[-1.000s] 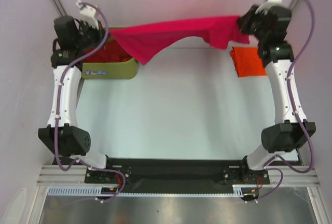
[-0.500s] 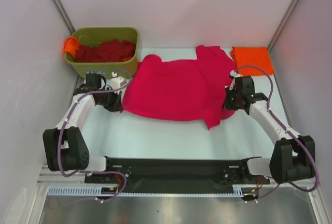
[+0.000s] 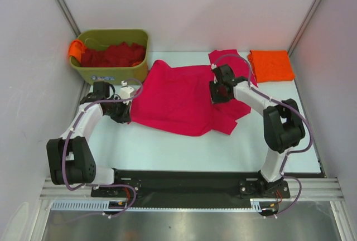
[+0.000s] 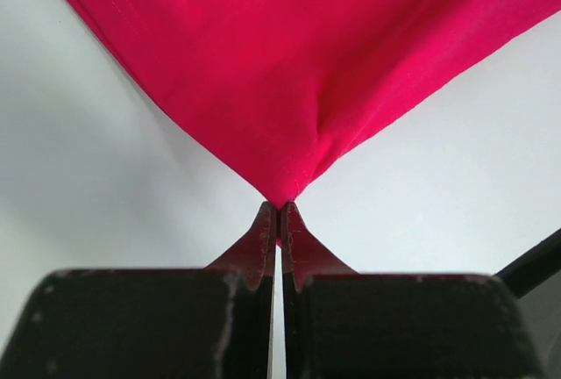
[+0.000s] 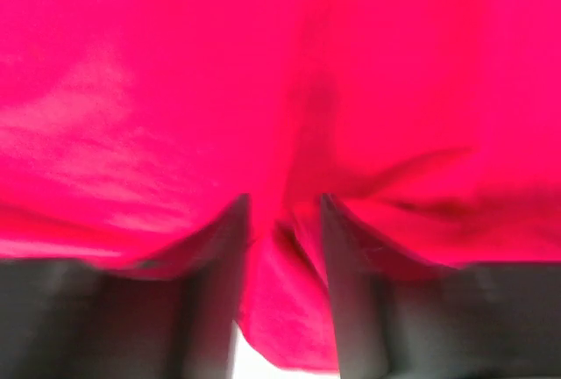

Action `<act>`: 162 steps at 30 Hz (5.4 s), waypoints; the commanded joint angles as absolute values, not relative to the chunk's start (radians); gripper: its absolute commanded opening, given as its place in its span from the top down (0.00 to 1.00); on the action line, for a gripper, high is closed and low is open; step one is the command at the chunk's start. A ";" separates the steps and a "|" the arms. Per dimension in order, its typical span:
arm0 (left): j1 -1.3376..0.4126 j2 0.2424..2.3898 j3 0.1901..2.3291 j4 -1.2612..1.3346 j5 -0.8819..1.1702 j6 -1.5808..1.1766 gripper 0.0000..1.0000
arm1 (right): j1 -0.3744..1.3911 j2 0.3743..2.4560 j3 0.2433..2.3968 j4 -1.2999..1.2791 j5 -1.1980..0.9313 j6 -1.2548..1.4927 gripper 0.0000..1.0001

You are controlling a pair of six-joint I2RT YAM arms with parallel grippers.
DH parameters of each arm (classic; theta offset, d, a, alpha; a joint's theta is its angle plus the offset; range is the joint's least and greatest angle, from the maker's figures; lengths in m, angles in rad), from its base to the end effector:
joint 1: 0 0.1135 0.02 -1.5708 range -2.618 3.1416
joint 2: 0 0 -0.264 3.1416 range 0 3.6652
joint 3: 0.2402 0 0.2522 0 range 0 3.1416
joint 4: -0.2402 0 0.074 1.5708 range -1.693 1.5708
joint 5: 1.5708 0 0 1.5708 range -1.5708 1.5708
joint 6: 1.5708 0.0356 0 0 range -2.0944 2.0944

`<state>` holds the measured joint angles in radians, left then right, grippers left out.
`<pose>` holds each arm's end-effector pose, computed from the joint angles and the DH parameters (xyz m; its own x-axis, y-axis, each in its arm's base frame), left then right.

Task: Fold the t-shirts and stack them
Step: Flatten the tshirt out

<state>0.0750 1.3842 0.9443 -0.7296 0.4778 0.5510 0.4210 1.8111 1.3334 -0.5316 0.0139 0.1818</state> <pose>0.2600 0.0031 0.2257 -0.7232 0.4119 -0.5544 0.5765 0.8020 -0.1561 0.3528 0.1574 0.2178 -0.8325 -0.1747 -0.5258 -0.2556 0.9631 0.0847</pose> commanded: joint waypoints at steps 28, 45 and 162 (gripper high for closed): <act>0.075 1.341 0.991 -0.745 0.488 0.558 1.00 | 0.187 1.384 0.683 -0.281 -0.268 0.549 0.55; 0.150 1.187 1.048 -1.279 0.543 0.788 1.00 | 0.132 0.629 0.865 -1.251 -0.006 0.753 1.00; 0.008 1.190 0.693 -0.900 0.525 0.793 1.00 | -0.569 1.160 0.509 -0.486 -0.143 0.621 0.96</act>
<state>0.0113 1.1919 0.6991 -0.8810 0.4717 0.7612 -0.5606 1.1286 0.4721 -0.4969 -0.1471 0.6678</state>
